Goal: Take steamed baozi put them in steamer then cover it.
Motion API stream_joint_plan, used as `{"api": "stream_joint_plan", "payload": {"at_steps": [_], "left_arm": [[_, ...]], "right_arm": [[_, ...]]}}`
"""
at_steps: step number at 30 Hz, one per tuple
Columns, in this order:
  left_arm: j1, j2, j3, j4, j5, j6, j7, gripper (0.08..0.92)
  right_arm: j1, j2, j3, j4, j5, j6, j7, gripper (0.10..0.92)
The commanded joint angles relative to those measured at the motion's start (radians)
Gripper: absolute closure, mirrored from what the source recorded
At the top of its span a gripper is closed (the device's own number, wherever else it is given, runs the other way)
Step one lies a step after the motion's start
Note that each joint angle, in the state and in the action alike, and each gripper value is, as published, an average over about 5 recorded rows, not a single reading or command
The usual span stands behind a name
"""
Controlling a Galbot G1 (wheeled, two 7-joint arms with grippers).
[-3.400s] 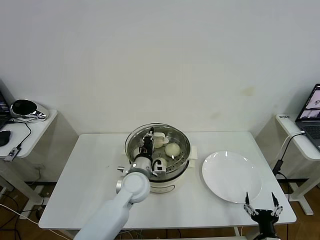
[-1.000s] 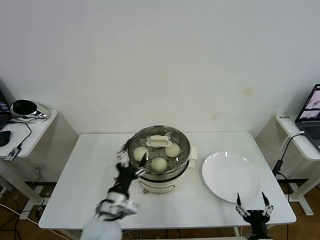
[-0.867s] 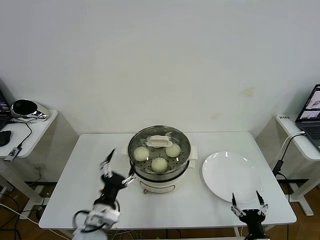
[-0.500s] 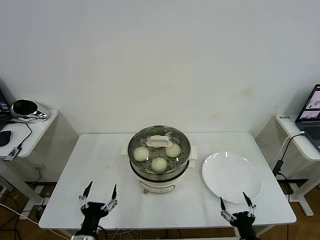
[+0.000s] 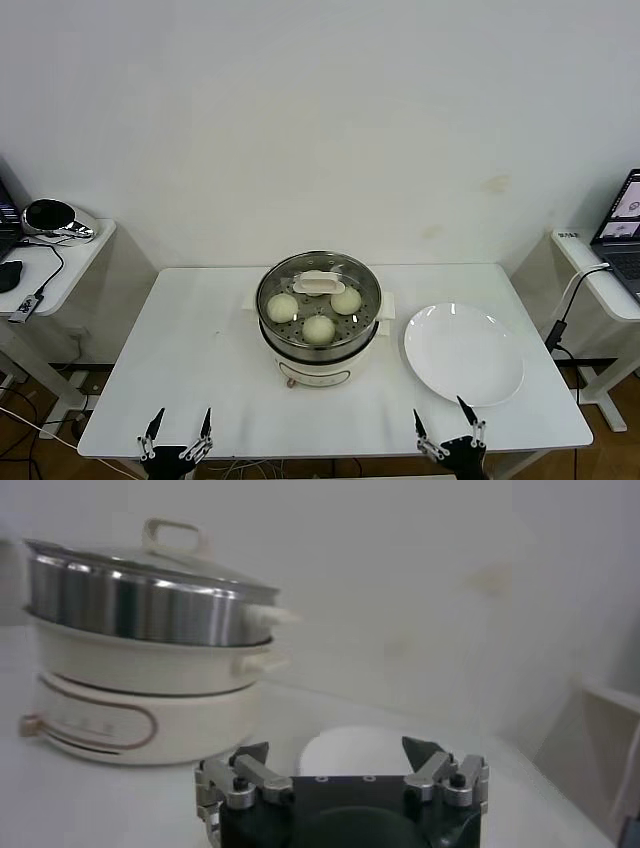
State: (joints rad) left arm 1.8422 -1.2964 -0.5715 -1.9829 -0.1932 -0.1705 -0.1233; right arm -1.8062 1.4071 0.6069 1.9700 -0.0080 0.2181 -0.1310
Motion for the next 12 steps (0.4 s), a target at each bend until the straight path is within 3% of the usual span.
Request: {"api": "stream_joint_plan", "payload": {"at_steps": [1,12], "left_arm": [[0.007,-0.006,-0.063,0.034,-0.060,0.005,0.059,0.177],[0.020,0.011,-0.059,0.001,-0.089,0.080,0.113,0.177]], "right_arm": [[-0.038,-0.009,-0.057,0.048,-0.024,-0.041,0.010,0.203],[-0.045,0.005,-0.078,0.057,-0.031,-0.060,0.043,0.203]]}}
